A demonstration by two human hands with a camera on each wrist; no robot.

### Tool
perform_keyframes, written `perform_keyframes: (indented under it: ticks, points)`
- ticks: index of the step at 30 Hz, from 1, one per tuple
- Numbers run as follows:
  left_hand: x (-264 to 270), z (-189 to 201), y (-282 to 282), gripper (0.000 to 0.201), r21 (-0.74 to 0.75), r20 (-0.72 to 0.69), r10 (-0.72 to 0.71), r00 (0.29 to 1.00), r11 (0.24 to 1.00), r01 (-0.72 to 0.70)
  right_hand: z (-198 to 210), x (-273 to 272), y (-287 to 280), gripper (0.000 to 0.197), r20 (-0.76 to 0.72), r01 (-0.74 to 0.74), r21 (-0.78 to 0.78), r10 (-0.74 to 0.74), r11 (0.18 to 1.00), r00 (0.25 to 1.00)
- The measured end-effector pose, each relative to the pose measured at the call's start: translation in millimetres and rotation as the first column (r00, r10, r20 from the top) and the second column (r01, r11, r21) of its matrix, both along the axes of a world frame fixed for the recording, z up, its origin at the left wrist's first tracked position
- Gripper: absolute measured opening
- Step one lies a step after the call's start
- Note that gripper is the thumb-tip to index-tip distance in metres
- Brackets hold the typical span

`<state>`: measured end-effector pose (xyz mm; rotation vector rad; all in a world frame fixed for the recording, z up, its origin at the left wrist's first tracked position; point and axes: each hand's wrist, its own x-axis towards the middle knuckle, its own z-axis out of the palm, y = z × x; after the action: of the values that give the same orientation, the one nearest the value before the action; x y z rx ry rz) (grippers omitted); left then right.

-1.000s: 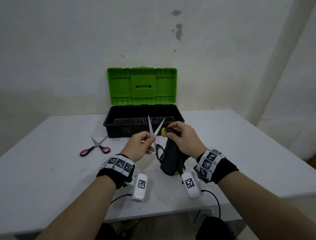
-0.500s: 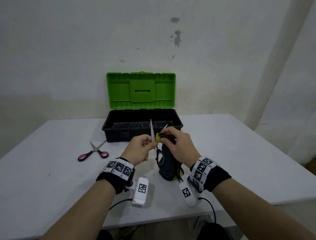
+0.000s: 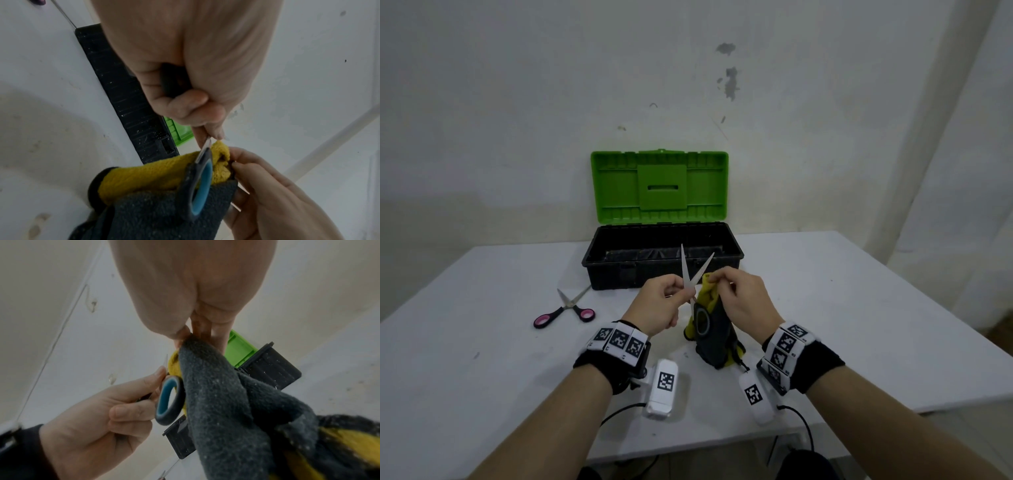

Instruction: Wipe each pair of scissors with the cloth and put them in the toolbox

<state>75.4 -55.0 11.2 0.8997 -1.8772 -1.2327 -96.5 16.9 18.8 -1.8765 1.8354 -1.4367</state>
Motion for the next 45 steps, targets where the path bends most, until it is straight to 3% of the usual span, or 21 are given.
perform_keyframes:
  ticks: [3,6,13,16,20,29,34,40,42,45]
  points:
    - [0.5,-1.4,-0.3,0.019,0.003,0.011,-0.002,1.000,1.000,0.002,-3.2,0.4,0.6,0.011,0.099,-0.054,0.014,0.053,0.998,0.994]
    - [-0.5,-1.3,0.0,0.020,0.003,0.023,0.008,1.000,1.000,-0.008,-0.3,1.5,3.8,0.021,0.048,-0.099,-0.051,0.101,0.994,0.994]
    - [-2.4,1.8,4.8,0.010,0.032,0.004,-0.035,0.999,0.999,0.035,-4.3,2.0,-3.6,0.023,-0.154,-0.074,-0.130,0.054,0.989,0.987]
    - [-2.0,1.7,3.9,0.012,0.023,-0.012,-0.029,1.000,0.999,0.029,-6.0,4.2,-3.0,0.033,-0.156,-0.080,-0.120,0.061,0.990,0.986]
    - [-3.5,1.5,4.5,0.015,0.001,0.062,-0.010,0.998,1.000,0.010,-3.6,3.4,-1.7,0.019,-0.076,-0.027,-0.167,0.015,0.986,0.997]
    - [-4.7,5.6,6.1,0.010,0.001,0.059,-0.039,0.998,0.999,0.039,-7.8,3.0,-3.2,0.022,-0.120,-0.035,-0.197,0.011,0.980,0.993]
    - [-3.6,5.5,6.3,0.012,-0.017,0.091,-0.031,0.995,0.999,0.033,-5.0,3.2,-2.2,0.012,-0.308,-0.130,-0.199,0.064,0.971,0.949]
    - [2.2,2.9,4.7,0.019,-0.001,0.129,-0.003,0.992,1.000,0.003,15.6,-20.9,-9.5,0.012,-0.249,0.109,-0.186,-0.154,0.976,0.956]
    - [1.6,4.7,4.8,0.022,-0.003,0.136,-0.001,0.991,1.000,0.002,18.0,-13.6,-6.9,0.013,-0.280,0.011,-0.148,-0.053,0.989,0.959]
    - [-0.8,9.2,6.7,0.017,-0.020,0.131,-0.023,0.991,0.999,0.026,11.1,3.8,-1.4,0.017,-0.419,-0.094,0.013,0.091,0.995,0.904]
